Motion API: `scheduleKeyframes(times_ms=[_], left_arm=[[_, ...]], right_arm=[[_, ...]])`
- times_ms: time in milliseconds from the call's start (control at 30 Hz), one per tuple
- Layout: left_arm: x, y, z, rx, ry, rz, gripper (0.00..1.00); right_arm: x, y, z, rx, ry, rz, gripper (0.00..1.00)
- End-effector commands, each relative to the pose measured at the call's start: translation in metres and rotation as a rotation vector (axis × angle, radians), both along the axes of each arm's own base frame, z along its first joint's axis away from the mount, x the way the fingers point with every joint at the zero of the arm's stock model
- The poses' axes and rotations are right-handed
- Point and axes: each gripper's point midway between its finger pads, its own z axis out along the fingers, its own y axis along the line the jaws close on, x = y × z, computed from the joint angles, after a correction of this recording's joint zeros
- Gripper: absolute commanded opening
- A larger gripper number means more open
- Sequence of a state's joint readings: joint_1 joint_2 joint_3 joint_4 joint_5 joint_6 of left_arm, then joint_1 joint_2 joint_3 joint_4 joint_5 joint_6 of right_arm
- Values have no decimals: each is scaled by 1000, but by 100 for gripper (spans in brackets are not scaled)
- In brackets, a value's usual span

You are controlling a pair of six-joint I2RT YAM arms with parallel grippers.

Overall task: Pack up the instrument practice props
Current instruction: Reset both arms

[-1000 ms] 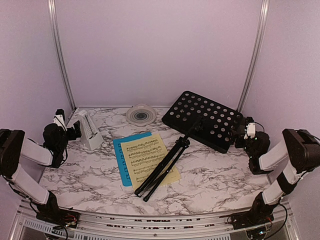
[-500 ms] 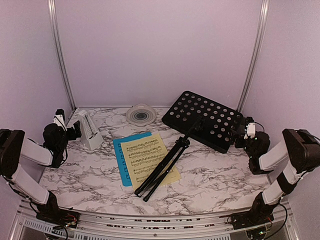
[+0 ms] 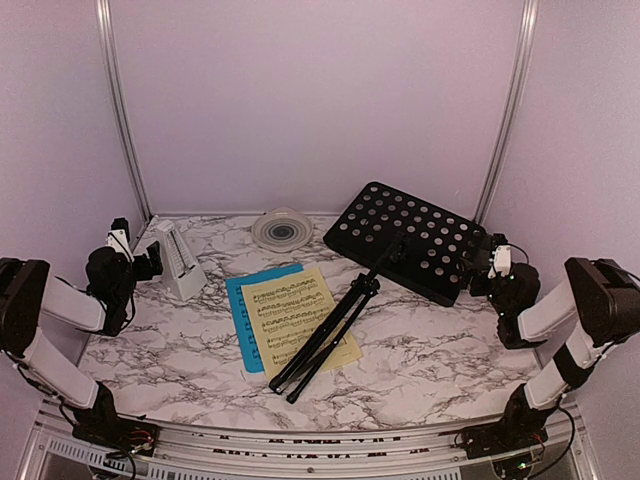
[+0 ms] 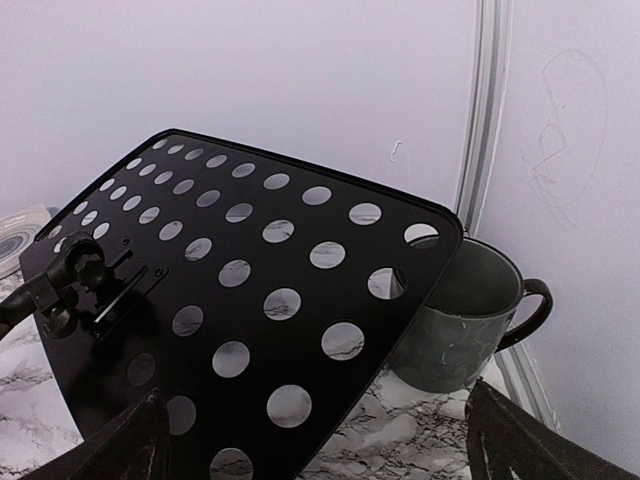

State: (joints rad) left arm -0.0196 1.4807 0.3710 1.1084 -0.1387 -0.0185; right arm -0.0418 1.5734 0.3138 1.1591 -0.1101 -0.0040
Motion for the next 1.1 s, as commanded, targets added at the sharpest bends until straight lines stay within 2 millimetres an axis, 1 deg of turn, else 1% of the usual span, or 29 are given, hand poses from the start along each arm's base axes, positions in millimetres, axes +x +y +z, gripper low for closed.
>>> scheduleKeyframes(times_ms=[0,700,1067], left_arm=[[3,0,4,0,-8,-5,100],[3,0,4,0,-7,-4,100],[3,0,4,0,-8,-5,100]], right_arm=[[6,2,13,3,-42,0,100],[6,2,13,4,-42,0,100],[7,-2,12,9,-40,-20,100]])
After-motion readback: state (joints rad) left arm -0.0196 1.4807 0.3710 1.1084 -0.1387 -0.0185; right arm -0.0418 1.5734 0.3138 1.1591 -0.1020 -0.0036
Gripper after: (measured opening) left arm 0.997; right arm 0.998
